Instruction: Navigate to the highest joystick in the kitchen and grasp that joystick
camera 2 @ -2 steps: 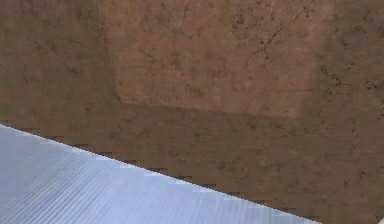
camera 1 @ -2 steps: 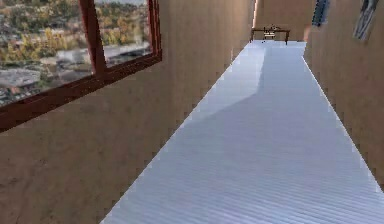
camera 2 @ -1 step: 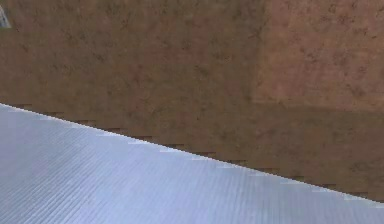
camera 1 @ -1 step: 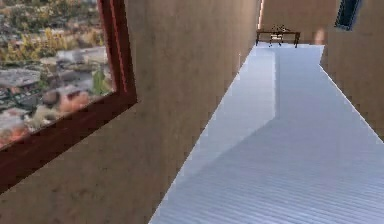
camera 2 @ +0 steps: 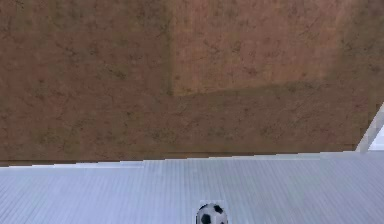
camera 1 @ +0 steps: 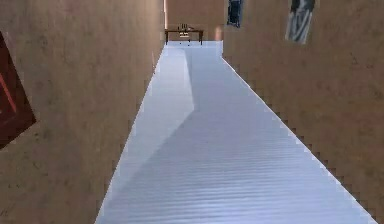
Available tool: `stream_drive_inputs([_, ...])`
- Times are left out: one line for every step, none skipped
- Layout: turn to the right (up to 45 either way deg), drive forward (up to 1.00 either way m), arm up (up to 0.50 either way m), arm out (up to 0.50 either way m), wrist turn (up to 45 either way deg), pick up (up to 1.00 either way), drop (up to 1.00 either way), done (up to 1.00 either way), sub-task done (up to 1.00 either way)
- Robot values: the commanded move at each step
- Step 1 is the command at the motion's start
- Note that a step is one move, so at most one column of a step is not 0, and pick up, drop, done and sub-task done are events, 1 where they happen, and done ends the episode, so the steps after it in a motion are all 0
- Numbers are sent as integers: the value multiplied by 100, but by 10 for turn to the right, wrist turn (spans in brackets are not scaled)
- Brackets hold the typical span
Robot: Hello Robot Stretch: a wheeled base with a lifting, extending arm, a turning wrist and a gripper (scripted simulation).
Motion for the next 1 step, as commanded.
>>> stream_drive_inputs([0,5,0,0,0,0,0,0,0])
